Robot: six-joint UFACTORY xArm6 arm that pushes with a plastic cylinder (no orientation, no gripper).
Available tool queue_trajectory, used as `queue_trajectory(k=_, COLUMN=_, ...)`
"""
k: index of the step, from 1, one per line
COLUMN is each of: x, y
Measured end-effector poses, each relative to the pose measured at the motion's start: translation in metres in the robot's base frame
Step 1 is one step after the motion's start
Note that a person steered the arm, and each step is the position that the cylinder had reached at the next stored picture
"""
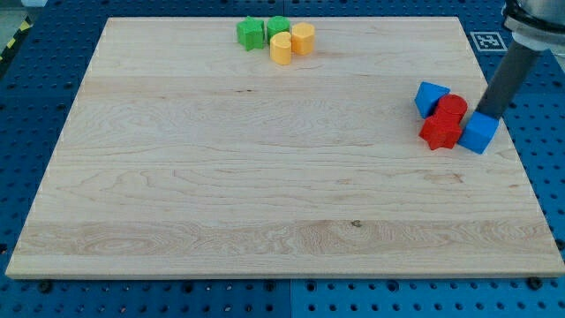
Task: Push the blue cube to the bottom right side of the board
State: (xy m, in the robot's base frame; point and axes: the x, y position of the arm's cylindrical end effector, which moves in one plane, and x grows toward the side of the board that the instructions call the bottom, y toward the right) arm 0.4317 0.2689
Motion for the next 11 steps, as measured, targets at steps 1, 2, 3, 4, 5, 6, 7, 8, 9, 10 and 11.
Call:
queue_trajectory(k=1, x=0.037, y=0.000)
queue_trajectory(k=2, x=0.047, y=-0.001)
queue_trajectory(k=3, x=0.020, y=-0.001)
queue_trajectory(k=4, x=0.006, y=-0.019)
queue_trajectory(k=5, x=0.018, y=-0.045)
queue_trajectory(k=6, x=0.042, y=-0.048)
queue_trajectory(k=7, x=0.053, y=-0.022)
queue_trajectory(k=8, x=0.058, y=0.003)
queue_trajectory(k=9, x=0.064, y=0.003)
queue_trajectory(k=10, x=0.068, y=-0.011)
queue_trajectory(k=11, x=0.083, y=-0.028)
